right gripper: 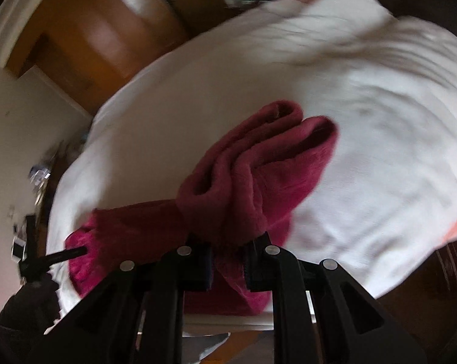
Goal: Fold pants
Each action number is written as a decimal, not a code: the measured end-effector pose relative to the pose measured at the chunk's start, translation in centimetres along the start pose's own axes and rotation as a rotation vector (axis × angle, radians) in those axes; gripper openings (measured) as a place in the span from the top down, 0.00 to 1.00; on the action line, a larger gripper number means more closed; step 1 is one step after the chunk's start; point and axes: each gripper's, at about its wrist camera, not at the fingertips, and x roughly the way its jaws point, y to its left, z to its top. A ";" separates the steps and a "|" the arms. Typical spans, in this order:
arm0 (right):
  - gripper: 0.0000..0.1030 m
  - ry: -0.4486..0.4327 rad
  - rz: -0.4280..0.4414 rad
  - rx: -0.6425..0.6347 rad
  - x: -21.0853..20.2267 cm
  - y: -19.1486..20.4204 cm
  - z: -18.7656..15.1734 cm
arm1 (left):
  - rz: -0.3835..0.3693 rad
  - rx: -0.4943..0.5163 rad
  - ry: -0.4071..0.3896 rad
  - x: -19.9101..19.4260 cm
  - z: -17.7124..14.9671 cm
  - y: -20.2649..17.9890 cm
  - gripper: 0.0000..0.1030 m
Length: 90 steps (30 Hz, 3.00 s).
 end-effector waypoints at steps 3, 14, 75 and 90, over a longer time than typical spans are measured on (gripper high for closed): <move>0.86 0.034 0.065 -0.080 0.8 4.3 -0.2 | -0.063 -0.015 -0.002 0.0 0.6 0.3 0.21; 0.86 0.277 0.138 -0.412 9.3 17.2 -6.0 | -0.210 -0.060 0.040 2.6 1.4 1.0 0.21; 0.56 0.411 0.018 -0.374 11.5 10.4 -8.3 | -0.499 -0.092 -0.003 2.1 -4.6 1.9 0.79; 0.56 0.374 -0.016 -0.410 14.3 14.8 -6.2 | -0.338 -0.165 0.005 5.2 -4.9 9.8 0.76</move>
